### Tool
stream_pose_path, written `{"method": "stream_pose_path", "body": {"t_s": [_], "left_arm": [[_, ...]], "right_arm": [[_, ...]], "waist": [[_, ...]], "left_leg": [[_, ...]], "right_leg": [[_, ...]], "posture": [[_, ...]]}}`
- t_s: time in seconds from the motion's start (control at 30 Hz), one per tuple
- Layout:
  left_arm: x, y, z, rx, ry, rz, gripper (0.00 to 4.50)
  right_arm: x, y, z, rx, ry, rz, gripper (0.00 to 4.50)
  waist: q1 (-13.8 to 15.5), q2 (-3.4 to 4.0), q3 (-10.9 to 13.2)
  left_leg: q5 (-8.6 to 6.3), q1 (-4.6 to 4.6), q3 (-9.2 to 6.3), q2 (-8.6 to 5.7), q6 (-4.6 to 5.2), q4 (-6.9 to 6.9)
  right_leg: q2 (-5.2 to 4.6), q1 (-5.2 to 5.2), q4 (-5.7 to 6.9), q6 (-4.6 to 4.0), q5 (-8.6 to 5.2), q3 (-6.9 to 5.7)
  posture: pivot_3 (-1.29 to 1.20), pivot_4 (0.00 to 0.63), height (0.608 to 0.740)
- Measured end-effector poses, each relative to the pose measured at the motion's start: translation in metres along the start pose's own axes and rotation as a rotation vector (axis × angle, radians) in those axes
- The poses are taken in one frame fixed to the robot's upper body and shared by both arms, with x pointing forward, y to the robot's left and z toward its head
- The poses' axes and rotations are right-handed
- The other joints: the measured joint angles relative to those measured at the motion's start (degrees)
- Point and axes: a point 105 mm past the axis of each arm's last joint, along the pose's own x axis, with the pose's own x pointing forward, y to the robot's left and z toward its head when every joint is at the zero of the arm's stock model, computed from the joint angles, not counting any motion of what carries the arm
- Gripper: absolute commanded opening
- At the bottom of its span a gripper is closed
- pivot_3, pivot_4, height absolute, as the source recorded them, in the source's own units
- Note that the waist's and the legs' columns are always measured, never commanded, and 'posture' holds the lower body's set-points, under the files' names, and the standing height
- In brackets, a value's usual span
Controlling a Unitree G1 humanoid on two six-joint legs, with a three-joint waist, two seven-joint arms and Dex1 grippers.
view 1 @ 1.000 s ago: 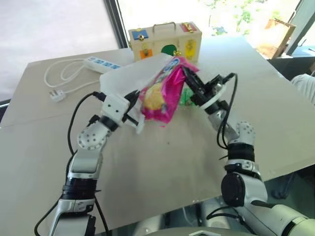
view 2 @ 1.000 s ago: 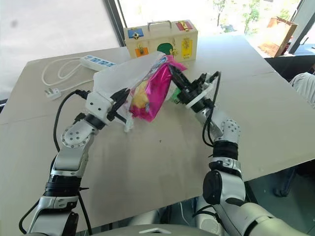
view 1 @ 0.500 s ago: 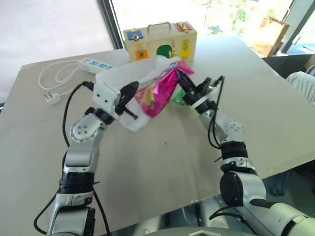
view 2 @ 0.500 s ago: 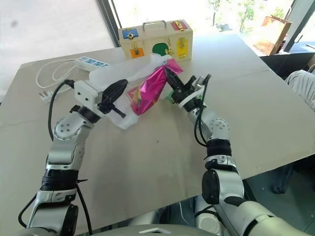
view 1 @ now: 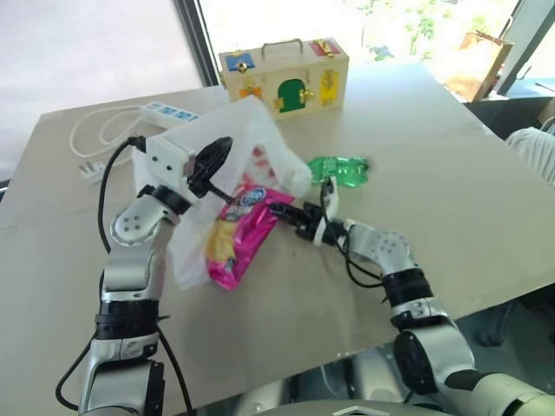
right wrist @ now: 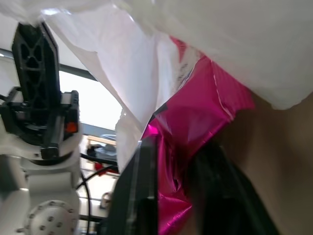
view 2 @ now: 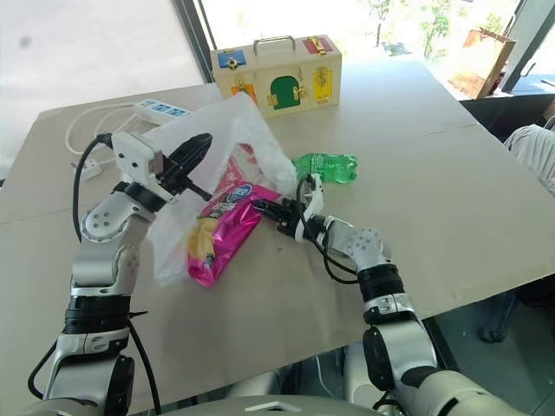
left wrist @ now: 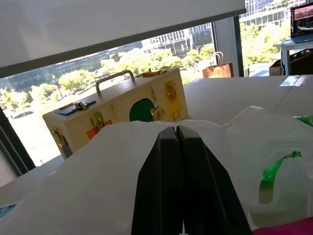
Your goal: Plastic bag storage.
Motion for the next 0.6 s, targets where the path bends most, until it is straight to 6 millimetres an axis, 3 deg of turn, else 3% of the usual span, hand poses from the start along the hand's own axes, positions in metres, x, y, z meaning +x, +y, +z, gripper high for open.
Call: {"method": "stream_pose_path", "body": {"t_s": [0.03, 0.17, 0.27, 0.5, 0.6], "left_arm": [[0.000, 0.000, 0.000, 0.000, 0.000, 0.000, 0.00], [0.000, -0.001, -0.001, -0.007, 0.004, -0.002, 0.00], [0.000, -0.001, -0.001, -0.008, 0.005, -0.003, 0.00], [0.001, -0.002, -0.002, -0.011, 0.012, -0.007, 0.00], [0.000, -0.003, -0.003, -0.013, 0.017, -0.007, 0.00]], "right_arm": [[-0.001, -0.001, 0.001, -0.001, -0.005, -0.005, 2.57], [-0.010, 0.008, 0.009, 0.081, -0.024, 0.053, 4.45], [-0.009, 0.014, 0.005, 0.063, 0.014, 0.068, 4.45], [0.016, 0.011, -0.032, -0.039, 0.143, 0.017, 4.45], [0.022, 0.011, -0.035, -0.069, 0.136, 0.022, 4.45]], "waist": [[0.0, 0.00, 0.0], [-0.1, 0.00, 0.0], [-0.1, 0.00, 0.0], [-0.1, -0.04, 0.0], [-0.1, -0.10, -0.1]], "left_leg": [[0.00, 0.01, 0.00, 0.00, 0.00, 0.00], [0.00, 0.01, 0.01, 0.02, 0.00, -0.01], [0.00, 0.01, 0.02, 0.02, 0.00, -0.01], [0.00, 0.01, 0.02, 0.01, 0.00, -0.01], [0.00, 0.07, 0.03, 0.01, 0.00, -0.01]], "right_leg": [[0.00, 0.00, -0.01, 0.00, 0.00, 0.00], [-0.02, 0.00, 0.01, 0.00, 0.00, 0.04], [-0.02, 0.00, 0.01, 0.00, 0.00, 0.04], [0.00, 0.00, 0.01, 0.00, 0.00, 0.03], [0.04, 0.00, -0.01, 0.00, 0.00, 0.00]], "posture": [[0.00, 0.150, 0.740], [0.00, 0.150, 0.740], [0.00, 0.150, 0.740], [0.00, 0.150, 0.740], [0.00, 0.150, 0.740]]}}
